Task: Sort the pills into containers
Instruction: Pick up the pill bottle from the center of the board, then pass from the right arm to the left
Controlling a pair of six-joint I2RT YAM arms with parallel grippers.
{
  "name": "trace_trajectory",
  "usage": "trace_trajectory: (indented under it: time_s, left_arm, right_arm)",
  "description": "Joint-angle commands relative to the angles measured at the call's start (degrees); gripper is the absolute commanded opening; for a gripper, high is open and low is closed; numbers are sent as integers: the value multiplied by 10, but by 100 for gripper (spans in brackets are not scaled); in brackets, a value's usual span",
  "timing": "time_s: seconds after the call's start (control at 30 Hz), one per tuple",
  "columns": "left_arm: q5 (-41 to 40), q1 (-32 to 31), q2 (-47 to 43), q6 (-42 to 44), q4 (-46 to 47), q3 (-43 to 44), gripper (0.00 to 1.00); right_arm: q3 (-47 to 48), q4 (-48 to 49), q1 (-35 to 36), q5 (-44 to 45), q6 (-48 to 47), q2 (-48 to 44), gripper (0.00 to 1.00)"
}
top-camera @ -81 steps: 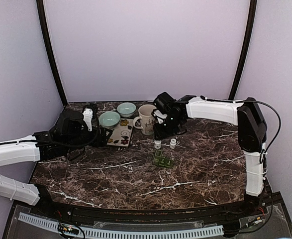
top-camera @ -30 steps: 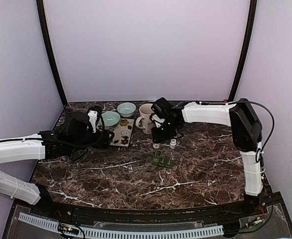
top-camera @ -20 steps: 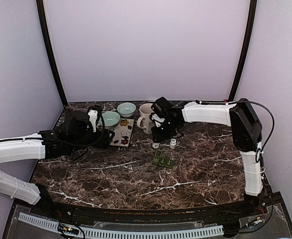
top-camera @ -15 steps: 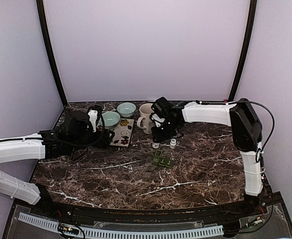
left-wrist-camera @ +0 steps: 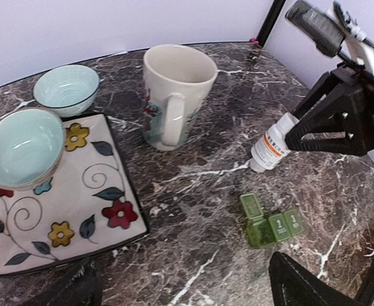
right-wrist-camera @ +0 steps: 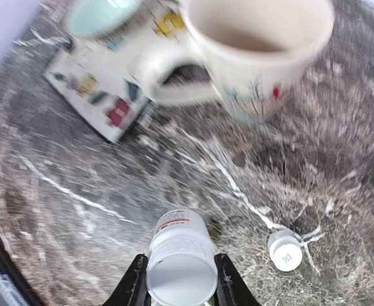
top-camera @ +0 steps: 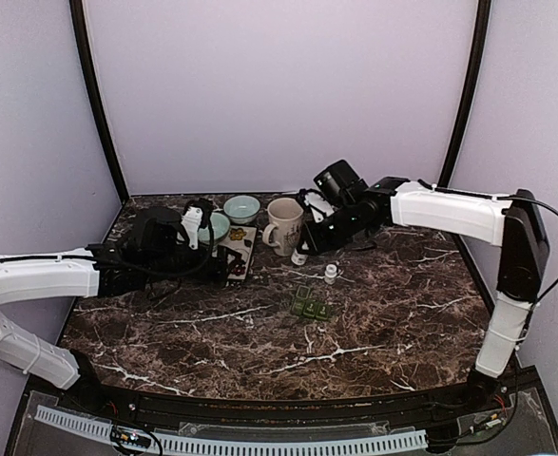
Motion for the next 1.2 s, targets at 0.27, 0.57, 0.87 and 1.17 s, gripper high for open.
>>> trace_trajectory:
  time_s: [0.27,0.57,0.87,1.17]
  left_arm:
    - [236,42,42,-84,124,84,98]
    - [418,119,81,-231,286,80,96]
    - [547,139,161,-381,463,88,77]
    - [572,139,186,-448,548,94,74]
  right_arm:
    - [-38,112,-7,-149,17,-159,0]
    - [-57,205,-31,-264,66,-190,0]
    - [-60,271,-36,-320,106,-174,0]
    - [-61,303,-37,-337,134,-151,0]
